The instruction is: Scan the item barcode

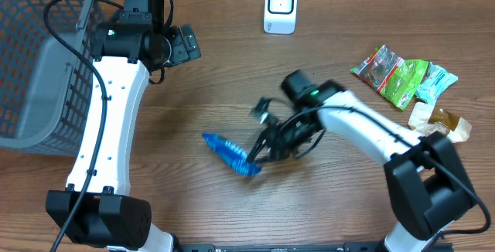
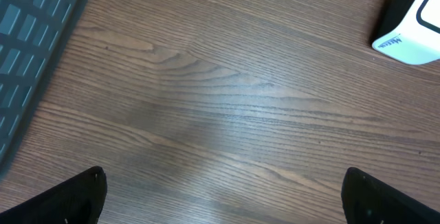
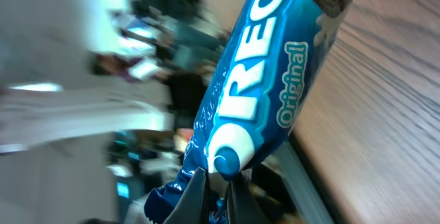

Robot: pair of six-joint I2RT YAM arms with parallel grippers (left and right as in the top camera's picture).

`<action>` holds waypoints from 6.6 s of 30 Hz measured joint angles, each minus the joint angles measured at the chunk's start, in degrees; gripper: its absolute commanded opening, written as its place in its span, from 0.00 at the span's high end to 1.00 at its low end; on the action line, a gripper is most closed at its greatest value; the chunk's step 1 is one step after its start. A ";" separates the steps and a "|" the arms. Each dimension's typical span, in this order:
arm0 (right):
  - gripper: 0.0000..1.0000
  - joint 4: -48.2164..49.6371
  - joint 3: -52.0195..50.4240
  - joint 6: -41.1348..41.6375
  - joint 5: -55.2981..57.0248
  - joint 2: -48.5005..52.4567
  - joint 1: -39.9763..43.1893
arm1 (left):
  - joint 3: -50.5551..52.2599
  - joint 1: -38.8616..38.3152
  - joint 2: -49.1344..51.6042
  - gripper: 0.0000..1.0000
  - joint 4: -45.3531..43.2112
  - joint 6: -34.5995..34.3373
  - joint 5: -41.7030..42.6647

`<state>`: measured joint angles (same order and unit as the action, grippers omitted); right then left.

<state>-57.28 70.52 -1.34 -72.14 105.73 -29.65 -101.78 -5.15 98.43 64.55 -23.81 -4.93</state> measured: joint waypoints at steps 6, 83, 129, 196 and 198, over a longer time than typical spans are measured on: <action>0.96 -0.26 0.00 1.84 -7.34 0.00 6.62 | 0.00 0.00 0.00 0.00 0.00 0.00 0.00; 0.46 11.82 10.67 7.13 87.84 7.58 -13.22 | 0.00 0.00 0.00 0.00 0.00 0.02 0.00; 0.96 0.42 22.49 7.28 49.35 7.85 1.57 | 0.00 0.00 0.00 0.00 0.02 0.00 0.00; 0.96 23.67 35.23 1.42 87.19 8.92 3.17 | 0.00 0.00 0.00 0.00 0.00 0.00 0.00; 0.96 25.00 35.23 0.39 89.53 11.10 3.74 | 0.00 0.00 0.00 0.00 0.00 0.00 0.00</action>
<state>-32.27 105.75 -0.95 17.39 116.84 -25.91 -101.78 -5.15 98.43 64.55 -23.81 -4.93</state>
